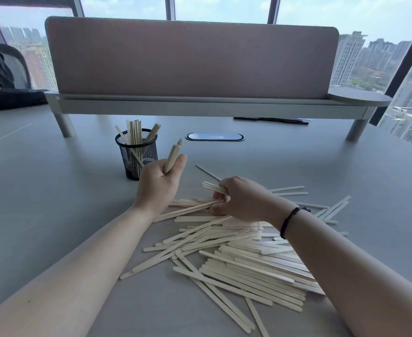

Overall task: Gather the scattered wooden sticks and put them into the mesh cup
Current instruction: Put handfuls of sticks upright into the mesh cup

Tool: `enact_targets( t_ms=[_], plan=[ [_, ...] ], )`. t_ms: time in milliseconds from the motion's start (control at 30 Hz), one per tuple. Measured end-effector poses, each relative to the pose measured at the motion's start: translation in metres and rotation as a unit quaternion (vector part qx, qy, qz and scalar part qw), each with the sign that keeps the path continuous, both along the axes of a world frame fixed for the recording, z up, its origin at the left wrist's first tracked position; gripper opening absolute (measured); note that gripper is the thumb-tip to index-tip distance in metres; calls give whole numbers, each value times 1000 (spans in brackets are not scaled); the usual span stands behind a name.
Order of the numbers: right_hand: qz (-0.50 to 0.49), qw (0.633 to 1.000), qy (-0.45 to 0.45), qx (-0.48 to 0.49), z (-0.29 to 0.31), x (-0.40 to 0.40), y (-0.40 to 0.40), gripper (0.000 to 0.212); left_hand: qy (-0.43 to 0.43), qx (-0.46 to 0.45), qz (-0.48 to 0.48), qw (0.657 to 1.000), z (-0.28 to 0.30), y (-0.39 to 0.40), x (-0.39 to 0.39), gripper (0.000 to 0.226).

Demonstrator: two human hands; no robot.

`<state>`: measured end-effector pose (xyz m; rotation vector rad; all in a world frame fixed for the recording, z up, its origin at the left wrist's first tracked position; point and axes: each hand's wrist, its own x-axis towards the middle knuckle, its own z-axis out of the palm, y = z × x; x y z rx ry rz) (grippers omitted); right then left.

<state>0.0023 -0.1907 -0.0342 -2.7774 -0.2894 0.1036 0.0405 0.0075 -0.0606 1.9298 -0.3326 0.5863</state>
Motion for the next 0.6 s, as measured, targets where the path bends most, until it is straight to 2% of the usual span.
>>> enact_targets(
  t_ms=[67,200,367,600],
  plan=[
    [8,1000,1,-2,1,-1,1,33,0,8,-6,1000,-1,0,0,73],
    [17,1000,-7,-18,3,-2,0,19,-2,19,-13,1000,-2,-2,1,74],
    [29,996,-34,-71,0,-2,-2,33,-3,24,-17,1000,-3,0,1,74],
    [83,987,-100,-96,-6,-3,-2,26,-1,23,-19,1000,-2,-2,3,73]
  ],
)
